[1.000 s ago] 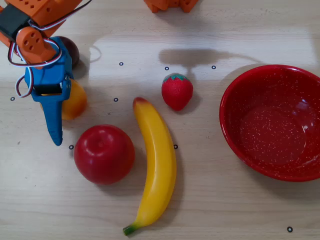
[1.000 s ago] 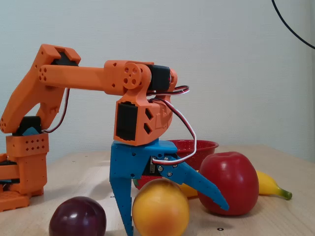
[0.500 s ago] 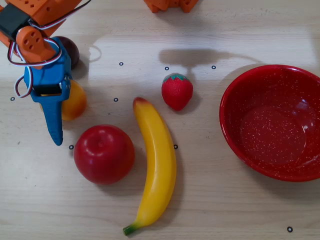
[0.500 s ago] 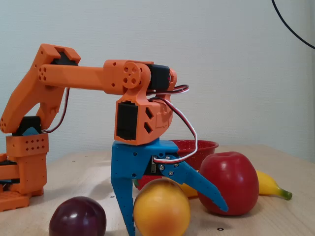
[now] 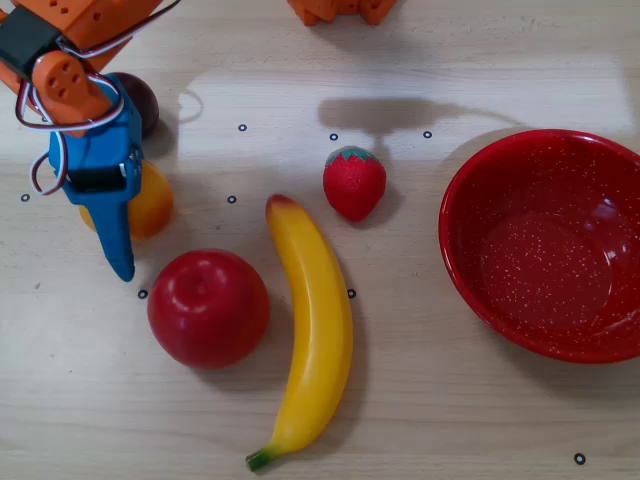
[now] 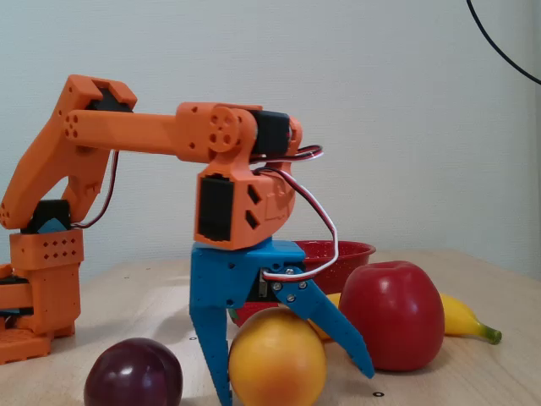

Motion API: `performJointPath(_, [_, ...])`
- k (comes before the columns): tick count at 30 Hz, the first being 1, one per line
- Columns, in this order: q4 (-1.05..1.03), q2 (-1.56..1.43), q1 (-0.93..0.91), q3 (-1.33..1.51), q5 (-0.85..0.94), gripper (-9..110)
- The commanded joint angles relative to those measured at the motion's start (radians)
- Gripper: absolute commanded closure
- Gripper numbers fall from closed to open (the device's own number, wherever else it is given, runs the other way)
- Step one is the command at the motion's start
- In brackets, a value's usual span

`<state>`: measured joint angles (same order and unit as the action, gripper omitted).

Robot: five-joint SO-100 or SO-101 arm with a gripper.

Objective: Put the peach in the red bowl.

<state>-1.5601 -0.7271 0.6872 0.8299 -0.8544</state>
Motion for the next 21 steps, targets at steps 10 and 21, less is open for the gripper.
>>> performJointPath(10, [0.034,-0.08,0.041,-0.005,-0.021,61])
performJointPath(21, [0.038,-0.086,0.048,0.002,-0.048,70])
